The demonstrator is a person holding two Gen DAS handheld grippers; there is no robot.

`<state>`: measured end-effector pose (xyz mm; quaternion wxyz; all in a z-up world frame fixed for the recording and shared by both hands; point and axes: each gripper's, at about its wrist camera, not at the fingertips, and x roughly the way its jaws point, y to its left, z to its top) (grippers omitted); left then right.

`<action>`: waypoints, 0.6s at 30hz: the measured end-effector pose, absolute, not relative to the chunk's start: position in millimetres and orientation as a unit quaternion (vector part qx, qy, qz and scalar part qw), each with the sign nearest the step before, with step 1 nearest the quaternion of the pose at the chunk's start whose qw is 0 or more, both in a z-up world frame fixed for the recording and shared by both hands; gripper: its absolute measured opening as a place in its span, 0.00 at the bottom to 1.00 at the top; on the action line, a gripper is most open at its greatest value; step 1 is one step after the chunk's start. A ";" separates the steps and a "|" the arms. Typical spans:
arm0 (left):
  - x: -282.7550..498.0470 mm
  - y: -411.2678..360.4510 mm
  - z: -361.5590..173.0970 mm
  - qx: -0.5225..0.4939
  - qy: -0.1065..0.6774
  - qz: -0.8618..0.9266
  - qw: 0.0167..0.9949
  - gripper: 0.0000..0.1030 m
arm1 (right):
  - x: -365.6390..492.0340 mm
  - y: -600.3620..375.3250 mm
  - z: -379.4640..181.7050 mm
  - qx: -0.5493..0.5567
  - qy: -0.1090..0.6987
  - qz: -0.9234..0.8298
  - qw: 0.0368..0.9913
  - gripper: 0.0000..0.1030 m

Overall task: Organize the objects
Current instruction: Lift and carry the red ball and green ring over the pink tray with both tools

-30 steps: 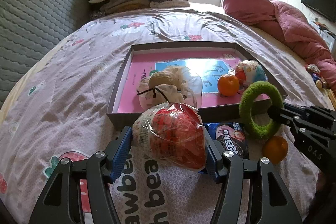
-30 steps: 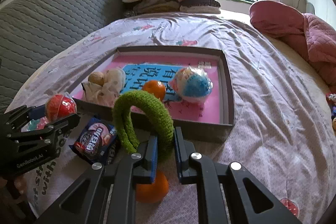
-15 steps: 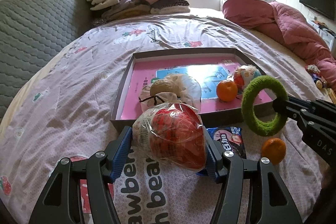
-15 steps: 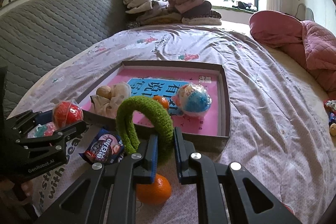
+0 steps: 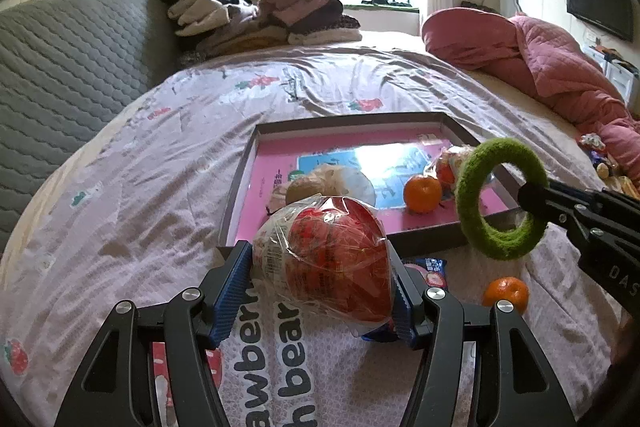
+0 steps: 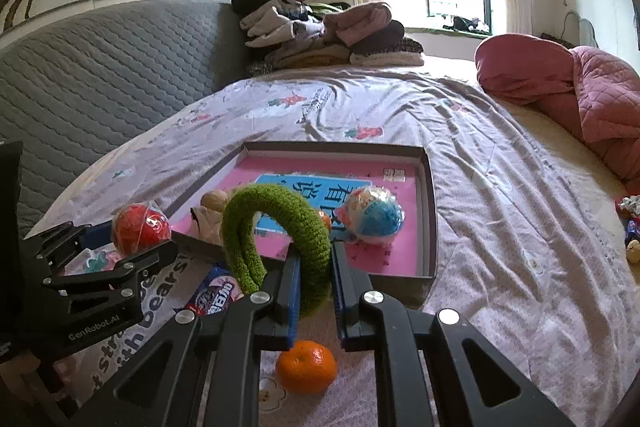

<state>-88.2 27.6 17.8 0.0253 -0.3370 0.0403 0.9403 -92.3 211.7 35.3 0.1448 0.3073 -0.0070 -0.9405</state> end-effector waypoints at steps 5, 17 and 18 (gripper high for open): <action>-86.0 28.0 23.8 -0.330 0.036 0.943 0.026 0.62 | -85.6 209.5 47.4 0.280 -0.002 -0.949 0.146 0.14; -86.0 26.0 39.2 -0.307 0.028 0.951 0.022 0.62 | -81.6 210.3 59.9 0.256 -0.003 -0.956 0.141 0.14; -86.2 24.9 40.4 -0.306 0.027 0.951 0.021 0.62 | -81.7 211.1 60.8 0.254 -0.003 -0.957 0.140 0.14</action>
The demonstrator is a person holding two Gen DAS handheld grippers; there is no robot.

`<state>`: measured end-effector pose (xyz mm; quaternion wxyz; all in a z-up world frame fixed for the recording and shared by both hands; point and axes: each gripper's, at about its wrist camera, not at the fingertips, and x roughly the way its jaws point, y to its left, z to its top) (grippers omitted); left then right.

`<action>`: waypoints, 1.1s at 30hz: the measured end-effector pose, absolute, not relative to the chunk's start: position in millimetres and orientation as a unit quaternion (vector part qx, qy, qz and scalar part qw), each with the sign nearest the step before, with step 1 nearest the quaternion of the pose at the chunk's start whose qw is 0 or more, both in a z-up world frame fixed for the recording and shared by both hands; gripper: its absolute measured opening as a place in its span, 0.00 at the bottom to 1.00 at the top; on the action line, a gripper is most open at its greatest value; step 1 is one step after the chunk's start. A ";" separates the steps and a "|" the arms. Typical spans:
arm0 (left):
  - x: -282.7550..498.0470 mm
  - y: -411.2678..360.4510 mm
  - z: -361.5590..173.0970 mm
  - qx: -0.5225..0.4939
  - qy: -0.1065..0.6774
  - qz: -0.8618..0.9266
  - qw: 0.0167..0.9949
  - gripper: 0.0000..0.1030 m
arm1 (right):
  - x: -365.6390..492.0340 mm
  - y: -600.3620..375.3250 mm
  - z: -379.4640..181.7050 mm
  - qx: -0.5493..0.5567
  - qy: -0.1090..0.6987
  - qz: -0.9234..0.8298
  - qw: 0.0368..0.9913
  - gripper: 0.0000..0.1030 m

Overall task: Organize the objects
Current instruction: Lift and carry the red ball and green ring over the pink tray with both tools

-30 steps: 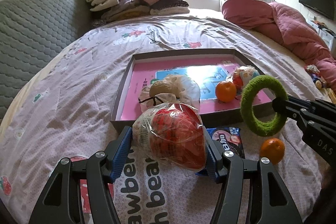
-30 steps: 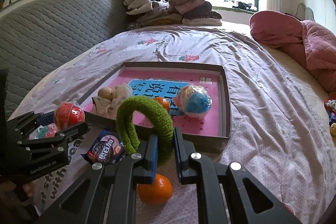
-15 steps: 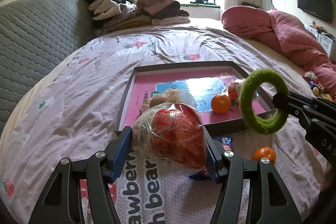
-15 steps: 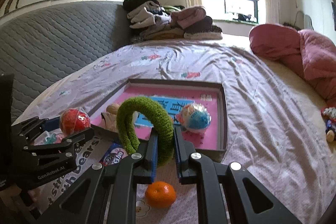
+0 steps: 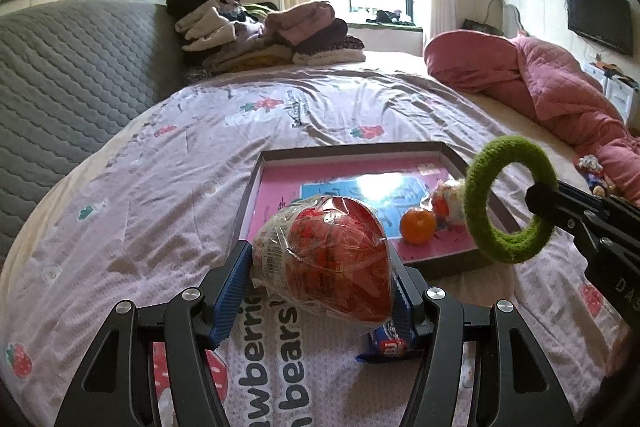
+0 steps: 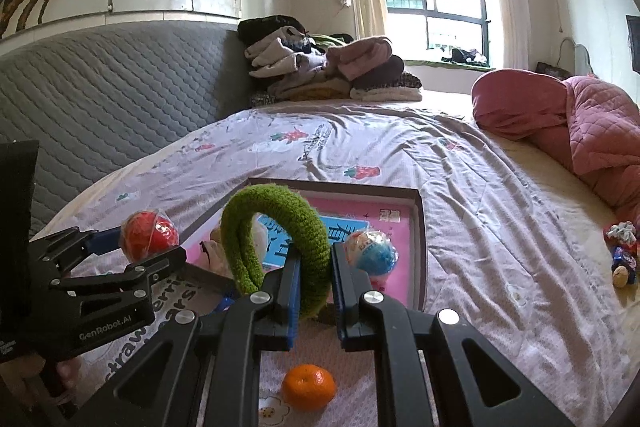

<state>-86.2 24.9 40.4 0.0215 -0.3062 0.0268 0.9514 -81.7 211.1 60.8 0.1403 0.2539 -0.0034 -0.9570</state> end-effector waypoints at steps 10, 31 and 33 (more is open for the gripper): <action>-93.1 19.3 53.7 -0.291 0.026 0.956 0.014 0.62 | -85.5 216.3 67.7 0.245 -0.007 -0.960 0.133 0.14; -129.7 5.6 78.1 -0.287 0.037 0.957 0.008 0.62 | -110.2 217.0 86.0 0.228 0.003 -0.965 0.127 0.14; -134.5 7.2 81.9 -0.283 0.039 0.958 0.008 0.62 | -111.9 217.5 86.1 0.228 0.005 -0.965 0.127 0.14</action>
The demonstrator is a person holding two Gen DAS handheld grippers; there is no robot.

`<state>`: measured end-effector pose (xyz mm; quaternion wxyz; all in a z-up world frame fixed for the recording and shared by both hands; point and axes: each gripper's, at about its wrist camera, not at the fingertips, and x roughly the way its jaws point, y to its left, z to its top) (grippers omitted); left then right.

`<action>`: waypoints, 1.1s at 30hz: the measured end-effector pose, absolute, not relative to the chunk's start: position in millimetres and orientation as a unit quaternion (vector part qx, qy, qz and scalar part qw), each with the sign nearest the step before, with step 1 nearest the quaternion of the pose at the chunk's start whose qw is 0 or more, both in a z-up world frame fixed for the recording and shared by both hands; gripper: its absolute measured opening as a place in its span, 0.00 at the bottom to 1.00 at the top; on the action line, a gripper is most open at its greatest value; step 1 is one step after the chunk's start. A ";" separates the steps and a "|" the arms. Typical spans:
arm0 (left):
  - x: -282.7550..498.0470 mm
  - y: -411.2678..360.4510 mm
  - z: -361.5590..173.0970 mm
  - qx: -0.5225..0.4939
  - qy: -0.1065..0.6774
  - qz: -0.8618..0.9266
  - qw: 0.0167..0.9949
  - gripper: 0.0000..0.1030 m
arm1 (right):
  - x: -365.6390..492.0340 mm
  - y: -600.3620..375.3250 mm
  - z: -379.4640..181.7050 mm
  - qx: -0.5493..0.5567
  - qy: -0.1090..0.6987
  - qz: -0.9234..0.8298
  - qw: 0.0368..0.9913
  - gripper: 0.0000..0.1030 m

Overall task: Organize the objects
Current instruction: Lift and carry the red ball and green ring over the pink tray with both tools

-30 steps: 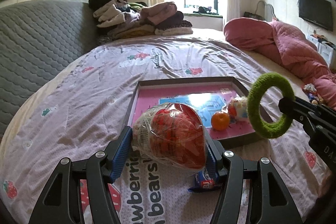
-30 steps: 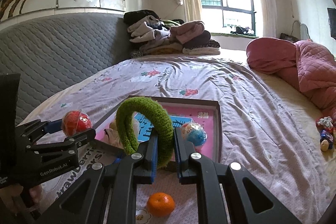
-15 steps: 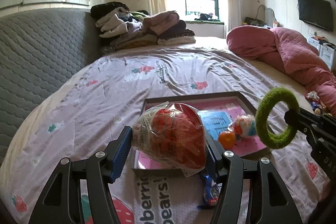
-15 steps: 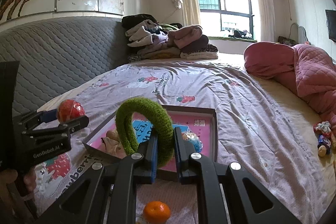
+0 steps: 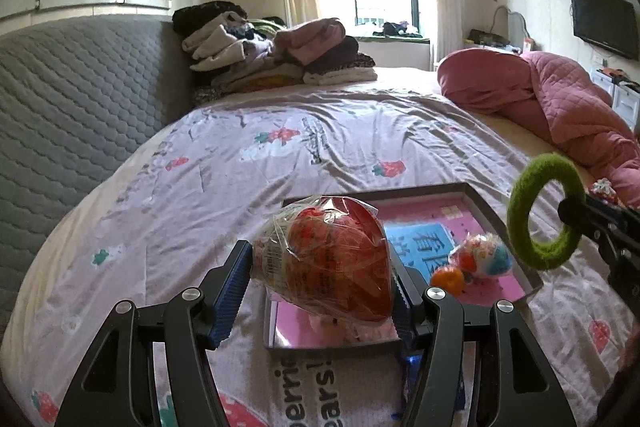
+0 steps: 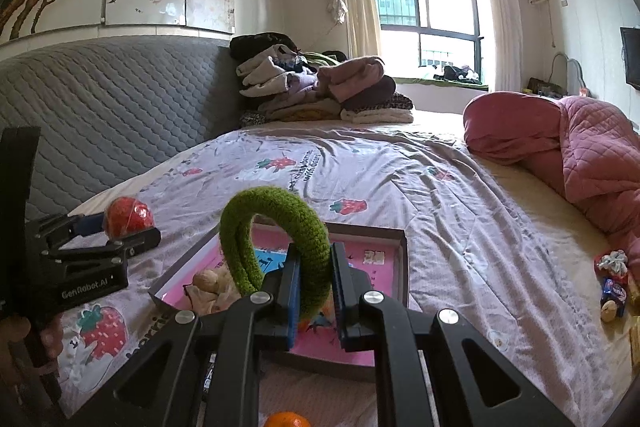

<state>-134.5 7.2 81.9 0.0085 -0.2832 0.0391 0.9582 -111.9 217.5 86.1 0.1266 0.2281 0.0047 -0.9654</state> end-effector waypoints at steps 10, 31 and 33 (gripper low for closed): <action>-157.7 8.9 89.2 -0.279 0.040 0.959 0.010 0.62 | -123.3 221.1 83.7 0.236 0.005 -0.964 0.124 0.14; -189.0 28.0 78.8 -0.281 0.043 0.958 0.037 0.62 | -156.2 215.9 85.1 0.236 0.025 -0.965 0.111 0.14; -191.5 31.1 74.8 -0.283 0.044 0.957 0.041 0.62 | -157.1 216.3 83.1 0.239 0.026 -0.964 0.110 0.14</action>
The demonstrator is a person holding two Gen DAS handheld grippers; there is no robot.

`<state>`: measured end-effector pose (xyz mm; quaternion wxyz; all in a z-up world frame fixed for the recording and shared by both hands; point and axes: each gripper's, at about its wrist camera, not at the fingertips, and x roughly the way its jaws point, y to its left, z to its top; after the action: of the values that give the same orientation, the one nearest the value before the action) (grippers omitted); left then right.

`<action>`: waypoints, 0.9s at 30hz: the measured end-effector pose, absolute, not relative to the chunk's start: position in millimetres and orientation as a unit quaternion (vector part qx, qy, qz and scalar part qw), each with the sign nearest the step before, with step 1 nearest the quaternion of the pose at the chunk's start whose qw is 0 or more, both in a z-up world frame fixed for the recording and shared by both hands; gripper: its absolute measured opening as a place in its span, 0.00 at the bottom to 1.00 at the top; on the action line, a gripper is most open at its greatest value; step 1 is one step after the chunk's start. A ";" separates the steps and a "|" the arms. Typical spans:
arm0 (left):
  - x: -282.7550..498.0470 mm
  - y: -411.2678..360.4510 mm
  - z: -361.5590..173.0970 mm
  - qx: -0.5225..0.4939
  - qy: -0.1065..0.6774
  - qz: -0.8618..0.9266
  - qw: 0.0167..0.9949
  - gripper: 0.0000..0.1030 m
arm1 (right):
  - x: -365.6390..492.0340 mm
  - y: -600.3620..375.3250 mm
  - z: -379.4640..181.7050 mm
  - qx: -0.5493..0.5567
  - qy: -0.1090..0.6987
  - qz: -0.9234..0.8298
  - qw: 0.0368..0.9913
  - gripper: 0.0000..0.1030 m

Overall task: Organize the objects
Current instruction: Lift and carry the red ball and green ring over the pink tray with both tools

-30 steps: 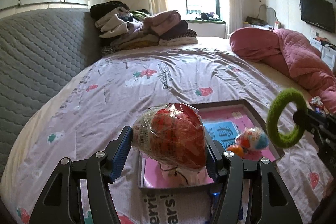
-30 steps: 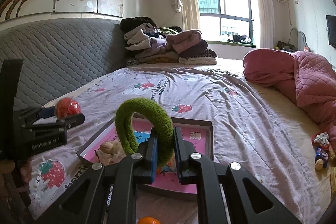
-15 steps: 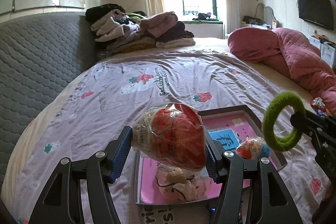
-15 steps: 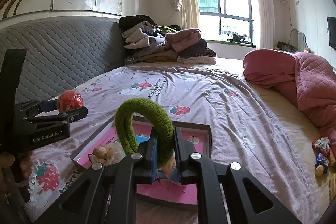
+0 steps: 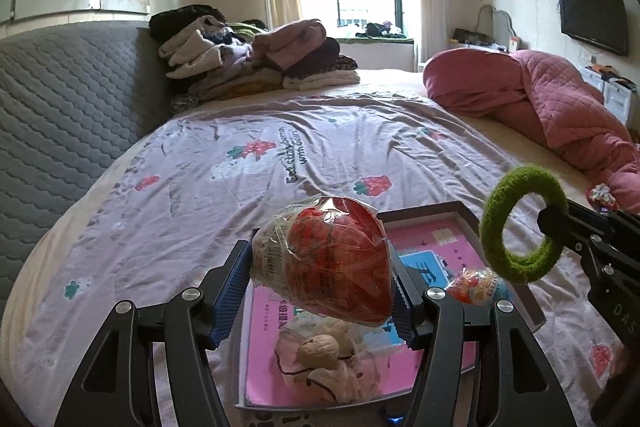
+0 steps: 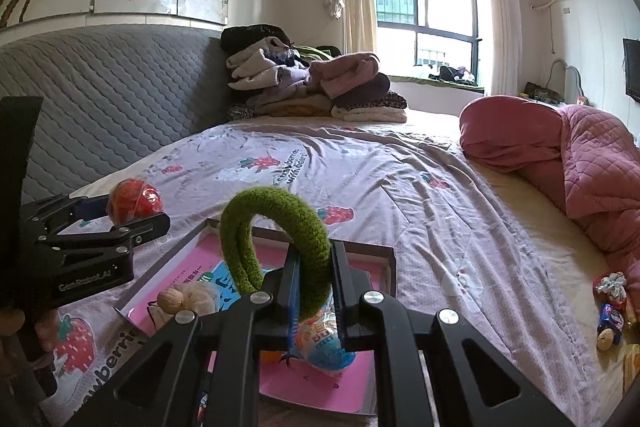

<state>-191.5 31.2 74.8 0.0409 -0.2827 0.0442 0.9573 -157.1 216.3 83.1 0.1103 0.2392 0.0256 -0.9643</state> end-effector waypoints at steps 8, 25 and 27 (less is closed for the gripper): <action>-196.1 43.8 50.2 -0.301 0.056 0.951 0.048 0.62 | -161.2 216.8 71.1 0.254 0.039 -0.961 0.104 0.14; -194.2 59.7 18.2 -0.339 0.056 0.937 0.065 0.62 | -156.2 211.8 45.5 0.291 0.067 -0.948 0.106 0.14; -193.4 61.5 15.4 -0.342 0.058 0.936 0.064 0.62 | -154.9 211.2 42.9 0.291 0.074 -0.948 0.102 0.14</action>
<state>-193.4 61.5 15.4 0.0640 -0.3421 0.0580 0.9357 -154.9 211.2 42.9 0.1023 0.2914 0.0741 -0.9482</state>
